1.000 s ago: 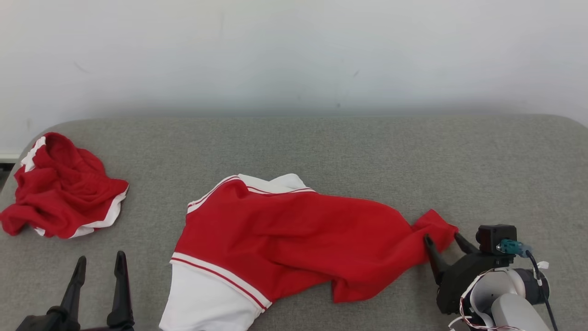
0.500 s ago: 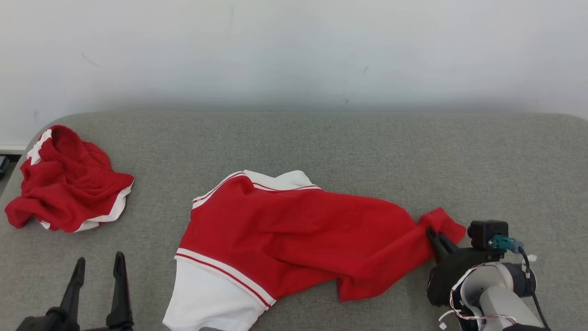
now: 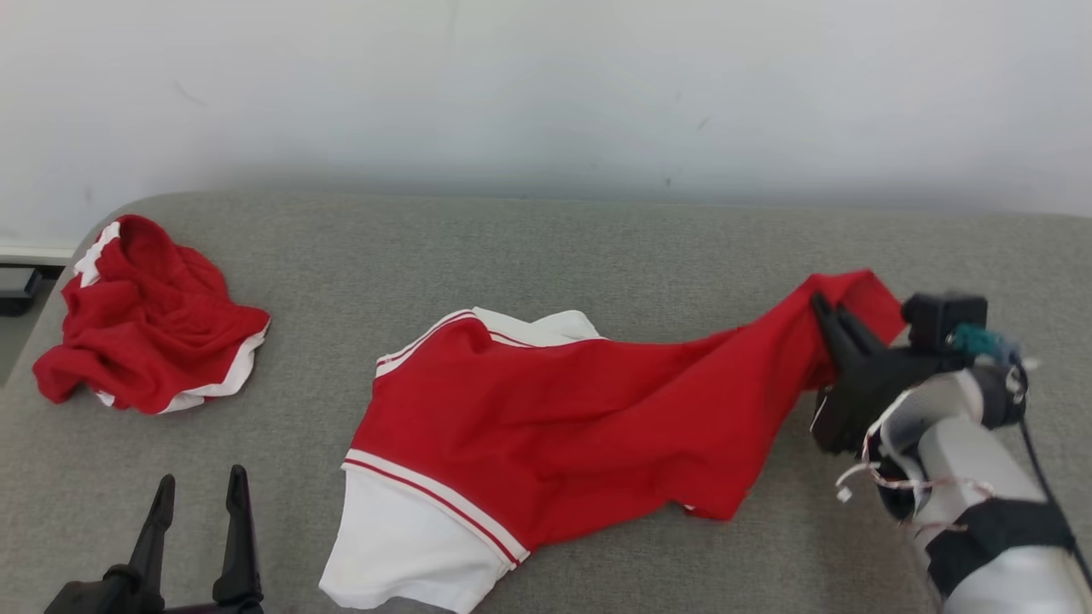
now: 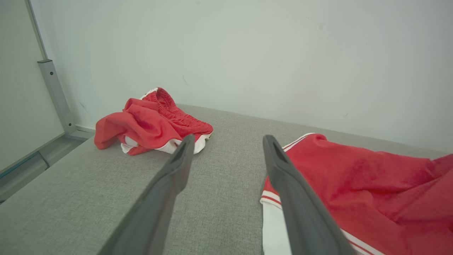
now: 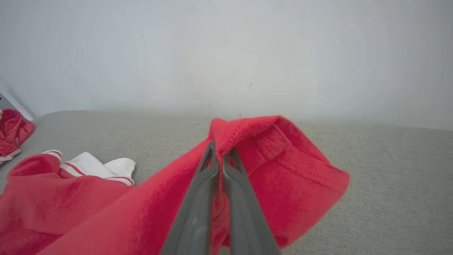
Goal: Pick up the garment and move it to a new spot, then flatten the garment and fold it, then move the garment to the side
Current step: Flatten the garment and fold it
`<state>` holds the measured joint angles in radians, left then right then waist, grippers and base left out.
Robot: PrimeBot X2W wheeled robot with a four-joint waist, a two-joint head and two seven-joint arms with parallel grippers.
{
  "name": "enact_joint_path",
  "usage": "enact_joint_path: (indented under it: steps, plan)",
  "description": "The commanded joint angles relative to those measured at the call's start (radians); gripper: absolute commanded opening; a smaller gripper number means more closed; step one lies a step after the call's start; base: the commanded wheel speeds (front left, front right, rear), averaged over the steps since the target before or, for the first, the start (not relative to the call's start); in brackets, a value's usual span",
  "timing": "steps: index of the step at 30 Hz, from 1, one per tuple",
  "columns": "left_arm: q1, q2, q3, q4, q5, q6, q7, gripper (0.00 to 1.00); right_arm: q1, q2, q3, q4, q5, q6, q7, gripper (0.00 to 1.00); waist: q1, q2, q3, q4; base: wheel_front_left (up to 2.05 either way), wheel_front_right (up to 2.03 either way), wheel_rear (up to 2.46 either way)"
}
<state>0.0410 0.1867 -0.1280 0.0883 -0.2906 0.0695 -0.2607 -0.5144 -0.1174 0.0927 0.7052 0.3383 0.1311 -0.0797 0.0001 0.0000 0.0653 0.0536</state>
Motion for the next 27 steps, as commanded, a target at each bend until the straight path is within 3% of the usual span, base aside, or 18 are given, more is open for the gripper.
enact_joint_path:
  steps: [1,4,9,18,25,26,27]
  plan:
    - [-0.014,0.000,0.001,0.006,0.004,-0.008,-0.005,1.00,-0.039,-0.021,0.008,0.018,-0.005,-0.001,0.009,0.00,-0.0001,0.0000,0.000,0.017,0.00,0.00,0.00]
    - [-0.020,-0.004,0.001,0.012,0.007,-0.015,-0.005,1.00,-0.082,-0.030,0.025,0.049,-0.007,-0.001,0.016,0.00,-0.0001,0.0000,0.000,0.031,0.00,0.00,0.00]
    - [-0.040,-0.016,-0.007,0.030,0.019,-0.034,-0.005,1.00,-0.198,-0.041,0.068,0.204,-0.030,-0.001,0.013,0.00,-0.0001,0.0000,0.005,0.079,0.00,0.00,0.00]
    - [-0.063,-0.034,-0.022,0.060,0.040,-0.060,-0.006,1.00,-0.310,-0.008,0.094,0.409,-0.067,-0.001,-0.142,0.00,-0.0001,0.0000,0.003,0.146,0.00,0.00,0.00]
    - [-0.074,-0.043,-0.029,0.074,0.052,-0.073,-0.006,1.00,-0.352,0.028,0.128,0.495,-0.088,-0.001,-0.179,0.00,-0.0001,0.0000,0.003,0.170,0.00,0.00,0.00]
    - [-0.077,-0.042,-0.028,0.077,0.052,-0.077,-0.006,1.00,-0.356,0.032,0.133,0.499,-0.090,-0.001,-0.181,0.08,-0.0001,0.0000,0.003,0.171,0.00,0.00,0.00]
    - [-0.078,-0.042,-0.027,0.079,0.052,-0.080,-0.006,1.00,-0.359,0.036,0.138,0.503,-0.090,-0.001,-0.183,0.10,-0.0001,0.0000,0.004,0.171,0.00,0.00,0.00]
